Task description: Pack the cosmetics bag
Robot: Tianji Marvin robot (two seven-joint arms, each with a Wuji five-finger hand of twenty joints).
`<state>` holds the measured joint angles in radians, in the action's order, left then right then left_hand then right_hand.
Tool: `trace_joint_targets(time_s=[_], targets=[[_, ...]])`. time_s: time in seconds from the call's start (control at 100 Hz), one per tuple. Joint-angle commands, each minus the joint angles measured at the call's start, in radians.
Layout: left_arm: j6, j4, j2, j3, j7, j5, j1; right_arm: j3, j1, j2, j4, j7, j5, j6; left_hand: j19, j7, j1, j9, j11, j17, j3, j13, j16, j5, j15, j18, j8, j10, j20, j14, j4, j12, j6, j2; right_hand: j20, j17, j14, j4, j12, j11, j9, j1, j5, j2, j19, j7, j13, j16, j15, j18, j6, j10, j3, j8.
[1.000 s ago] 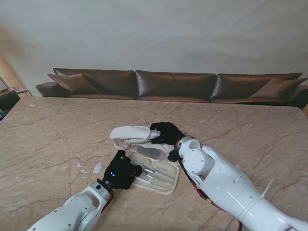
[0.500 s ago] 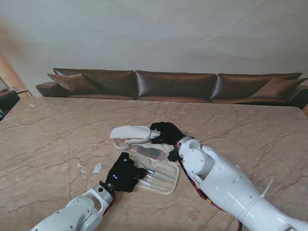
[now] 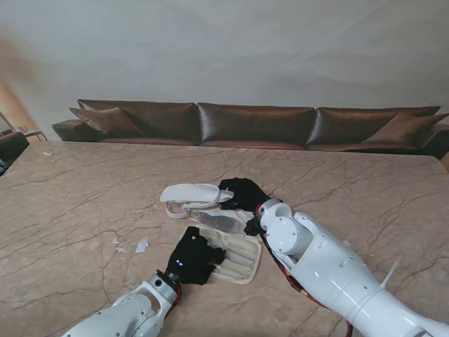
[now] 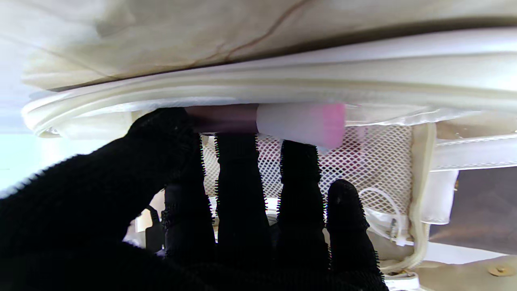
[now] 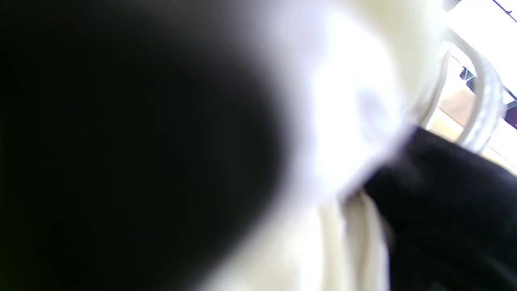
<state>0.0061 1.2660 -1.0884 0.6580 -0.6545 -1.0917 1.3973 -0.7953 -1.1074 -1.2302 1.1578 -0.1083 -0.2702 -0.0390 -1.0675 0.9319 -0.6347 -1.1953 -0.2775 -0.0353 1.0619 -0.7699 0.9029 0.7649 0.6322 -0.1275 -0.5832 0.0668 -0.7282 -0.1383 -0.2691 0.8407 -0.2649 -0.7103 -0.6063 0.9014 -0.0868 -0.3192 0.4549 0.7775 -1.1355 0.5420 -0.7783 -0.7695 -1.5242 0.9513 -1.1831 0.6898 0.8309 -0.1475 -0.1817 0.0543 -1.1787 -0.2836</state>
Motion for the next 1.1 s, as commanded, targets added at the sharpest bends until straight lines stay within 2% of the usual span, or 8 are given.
trace_joint_targets(time_s=[0.0,0.27,0.35,0.45,0.51,0.64,0.93,1.09], targets=[[-0.013,0.0,-0.016,-0.008,-0.001,0.007,0.005,0.01,-0.019,-0.01,-0.004,0.011,0.007,0.004,-0.024,0.097,-0.04,-0.061,-0.02,0.004,0.055,-0.019,0.013,0.052,0.007,-0.017,-0.013,0.018,-0.015,-0.007,0.022,-0.009,-0.03,0.011,0.006,0.051,0.05,0.015,-0.007,0.028,-0.037,0.08,-0.029,0.059,-0.063,0.079,-0.094,0.01,0.076,0.018,-0.128,0.018,-0.055,0.006],[-0.057,0.003,-0.026,0.0,0.015,0.048,0.018,0.009,-0.018,-0.01,-0.008,0.011,0.009,0.002,-0.004,0.085,-0.022,-0.025,0.006,0.022,0.045,0.014,0.001,0.031,-0.018,-0.027,0.058,0.016,-0.014,-0.006,0.02,-0.042,0.018,0.016,0.007,0.051,0.05,0.015,-0.007,0.029,-0.038,0.081,-0.03,0.058,-0.063,0.081,-0.094,0.009,0.076,0.017,-0.127,0.019,-0.055,0.005],[-0.078,0.009,-0.024,0.018,0.019,0.052,0.028,0.008,-0.018,-0.01,-0.009,0.013,0.008,0.001,0.029,0.052,0.025,0.107,-0.086,0.047,0.03,0.061,-0.022,-0.017,-0.053,-0.014,0.14,-0.002,-0.007,-0.006,0.041,-0.158,0.071,0.023,0.007,0.051,0.05,0.015,-0.007,0.029,-0.038,0.081,-0.031,0.058,-0.063,0.081,-0.094,0.009,0.076,0.017,-0.127,0.02,-0.055,0.005],[-0.115,0.026,-0.019,0.055,0.03,0.051,0.047,0.007,-0.018,-0.008,-0.008,0.016,0.008,0.0,0.08,-0.044,0.114,0.303,-0.189,0.096,0.003,0.121,-0.045,-0.088,-0.087,-0.013,0.156,-0.014,0.01,-0.011,0.037,-0.358,0.133,0.033,0.007,0.051,0.05,0.015,-0.007,0.029,-0.037,0.081,-0.031,0.057,-0.063,0.081,-0.094,0.009,0.076,0.017,-0.126,0.019,-0.055,0.005],[-0.132,0.04,-0.017,0.082,0.034,0.051,0.064,0.007,-0.017,-0.008,-0.008,0.017,0.007,-0.001,0.09,-0.097,0.182,0.348,-0.188,0.109,0.008,0.136,-0.045,-0.097,-0.086,-0.014,0.147,-0.02,0.008,-0.015,0.059,-0.374,0.168,0.061,0.007,0.051,0.05,0.015,-0.007,0.029,-0.038,0.08,-0.03,0.058,-0.063,0.08,-0.094,0.009,0.076,0.017,-0.128,0.019,-0.055,0.006],[-0.145,0.073,-0.014,0.138,0.022,0.041,0.1,0.007,-0.017,-0.007,-0.008,0.019,0.006,-0.003,0.112,-0.174,0.257,0.396,-0.175,0.112,0.014,0.158,-0.051,-0.099,-0.095,-0.02,0.136,-0.028,0.011,-0.018,0.146,-0.393,0.2,0.107,0.007,0.051,0.05,0.015,-0.007,0.029,-0.038,0.08,-0.031,0.058,-0.063,0.08,-0.094,0.009,0.076,0.017,-0.128,0.02,-0.055,0.005],[-0.16,0.131,-0.01,0.25,0.004,0.019,0.168,0.013,-0.013,-0.009,-0.013,0.021,0.01,-0.009,0.183,-0.249,0.291,0.467,-0.147,0.112,-0.035,0.205,-0.087,-0.105,-0.144,-0.034,0.159,-0.039,0.03,-0.018,0.148,-0.411,0.213,0.128,0.008,0.05,0.049,0.015,-0.008,0.029,-0.038,0.08,-0.03,0.057,-0.063,0.08,-0.092,0.009,0.075,0.017,-0.128,0.02,-0.056,0.005],[-0.153,0.15,-0.004,0.332,0.01,0.001,0.209,0.012,-0.014,-0.007,-0.01,0.022,0.007,-0.009,0.133,-0.245,0.286,0.454,-0.15,0.084,-0.044,0.178,-0.093,-0.091,-0.136,-0.055,0.158,-0.041,-0.011,-0.019,0.161,-0.411,0.206,0.165,0.008,0.05,0.049,0.015,-0.007,0.028,-0.038,0.079,-0.03,0.057,-0.063,0.08,-0.092,0.009,0.075,0.016,-0.13,0.02,-0.056,0.006]])
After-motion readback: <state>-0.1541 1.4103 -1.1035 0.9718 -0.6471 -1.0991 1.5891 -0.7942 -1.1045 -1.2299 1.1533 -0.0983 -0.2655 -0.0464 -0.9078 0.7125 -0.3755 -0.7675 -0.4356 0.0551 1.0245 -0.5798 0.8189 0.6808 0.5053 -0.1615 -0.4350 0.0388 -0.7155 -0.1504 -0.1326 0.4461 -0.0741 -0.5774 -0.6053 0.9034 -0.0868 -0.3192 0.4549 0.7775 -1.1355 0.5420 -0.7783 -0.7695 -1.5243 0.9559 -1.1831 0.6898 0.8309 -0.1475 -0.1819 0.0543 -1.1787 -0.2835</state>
